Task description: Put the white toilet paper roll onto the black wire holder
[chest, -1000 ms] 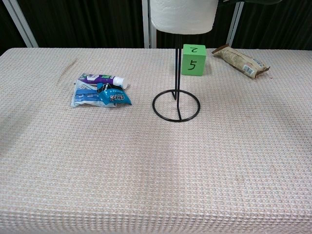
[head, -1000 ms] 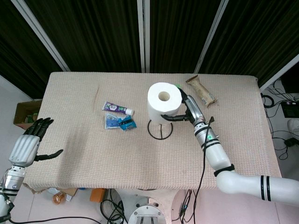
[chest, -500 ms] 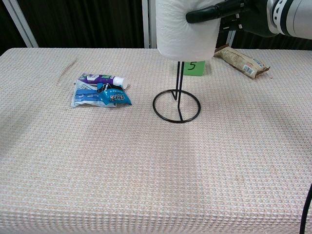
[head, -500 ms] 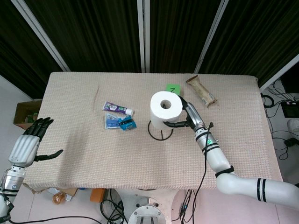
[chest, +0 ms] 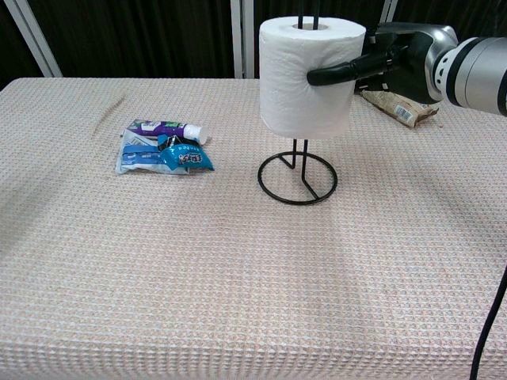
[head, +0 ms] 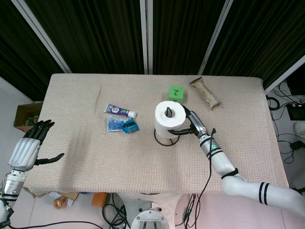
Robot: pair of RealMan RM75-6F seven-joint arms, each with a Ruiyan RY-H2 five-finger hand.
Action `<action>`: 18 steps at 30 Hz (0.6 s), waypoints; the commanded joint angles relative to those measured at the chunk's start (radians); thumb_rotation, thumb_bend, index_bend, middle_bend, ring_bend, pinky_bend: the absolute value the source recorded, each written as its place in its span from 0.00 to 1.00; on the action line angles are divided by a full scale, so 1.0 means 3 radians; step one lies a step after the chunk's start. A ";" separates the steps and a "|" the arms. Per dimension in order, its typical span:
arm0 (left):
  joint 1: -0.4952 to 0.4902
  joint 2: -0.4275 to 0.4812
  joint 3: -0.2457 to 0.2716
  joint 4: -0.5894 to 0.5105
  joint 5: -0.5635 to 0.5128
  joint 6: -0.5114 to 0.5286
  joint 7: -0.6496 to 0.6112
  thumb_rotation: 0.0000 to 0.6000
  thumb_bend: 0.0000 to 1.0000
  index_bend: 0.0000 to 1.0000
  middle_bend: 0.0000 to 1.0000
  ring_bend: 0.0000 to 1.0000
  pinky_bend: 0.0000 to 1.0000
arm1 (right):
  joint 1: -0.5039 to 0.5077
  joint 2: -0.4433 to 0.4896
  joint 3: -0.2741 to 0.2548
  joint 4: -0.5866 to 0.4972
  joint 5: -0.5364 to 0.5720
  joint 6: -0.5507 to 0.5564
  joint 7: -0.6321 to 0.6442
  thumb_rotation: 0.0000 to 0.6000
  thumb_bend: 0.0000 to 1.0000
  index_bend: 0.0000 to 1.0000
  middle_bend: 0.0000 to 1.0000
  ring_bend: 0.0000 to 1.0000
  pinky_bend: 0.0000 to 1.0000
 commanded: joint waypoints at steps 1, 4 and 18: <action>0.0001 0.0002 0.0001 0.0001 0.0001 0.0001 0.0000 0.39 0.12 0.07 0.05 0.04 0.21 | -0.0012 -0.0024 -0.0049 0.0070 -0.0095 -0.0144 0.0050 1.00 0.15 0.16 0.22 0.09 0.14; 0.0006 0.0011 -0.0002 -0.0001 -0.0001 0.0012 -0.0004 0.39 0.12 0.07 0.05 0.04 0.21 | -0.0019 -0.0036 -0.0061 0.0124 -0.0199 -0.0223 0.0086 1.00 0.11 0.00 0.03 0.00 0.03; 0.0020 0.0014 0.0006 0.0012 0.0007 0.0023 -0.0032 0.39 0.12 0.07 0.05 0.04 0.21 | -0.0167 -0.0010 -0.0091 0.0088 -0.0538 0.0020 0.0013 1.00 0.02 0.00 0.00 0.00 0.00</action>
